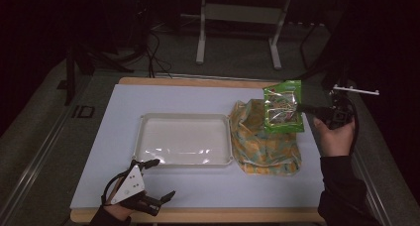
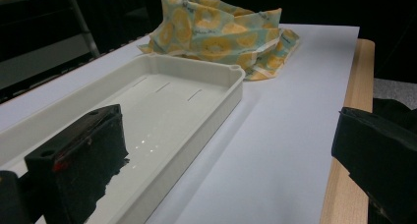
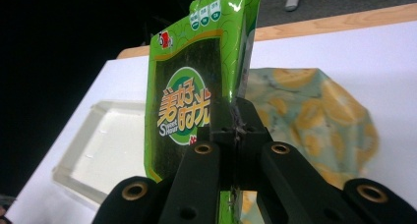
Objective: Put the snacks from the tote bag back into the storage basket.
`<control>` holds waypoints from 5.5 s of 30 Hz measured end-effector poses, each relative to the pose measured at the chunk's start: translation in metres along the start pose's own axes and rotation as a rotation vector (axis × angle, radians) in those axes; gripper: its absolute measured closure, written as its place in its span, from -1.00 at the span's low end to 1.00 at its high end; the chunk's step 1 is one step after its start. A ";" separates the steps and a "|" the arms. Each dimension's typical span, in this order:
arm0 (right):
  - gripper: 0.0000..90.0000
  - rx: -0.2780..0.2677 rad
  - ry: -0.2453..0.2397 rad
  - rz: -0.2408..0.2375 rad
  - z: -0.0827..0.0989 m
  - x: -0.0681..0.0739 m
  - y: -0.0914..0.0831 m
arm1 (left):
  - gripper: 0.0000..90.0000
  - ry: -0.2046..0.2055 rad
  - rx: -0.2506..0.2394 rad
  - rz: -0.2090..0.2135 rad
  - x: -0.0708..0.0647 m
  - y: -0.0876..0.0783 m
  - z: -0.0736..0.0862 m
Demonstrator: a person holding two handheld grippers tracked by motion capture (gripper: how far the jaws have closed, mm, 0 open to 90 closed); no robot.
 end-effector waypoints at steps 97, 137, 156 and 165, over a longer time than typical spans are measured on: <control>0.98 0.112 0.178 -0.227 0.147 0.117 0.147 | -0.99 0.008 -0.010 0.016 -0.003 -0.001 -0.003; 0.94 0.238 0.156 -0.133 0.194 0.096 0.162 | -0.99 0.009 -0.009 0.018 -0.002 0.000 -0.002; 0.54 0.279 0.062 -0.086 0.179 0.096 0.162 | -0.99 0.004 -0.013 0.021 -0.002 0.000 -0.003; 0.23 0.286 0.001 -0.142 0.158 0.111 0.154 | -0.99 0.005 -0.013 0.021 -0.002 0.000 -0.003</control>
Point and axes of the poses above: each handheld gripper's, and its own axes: y roughly forward along the jaws, z roughly out of its underside, x roughly to its left, the point moved 8 cm from there along y, roughly forward along the jaws, and after that the axes turned 10 degrees about -x, right-handed, at the moved point
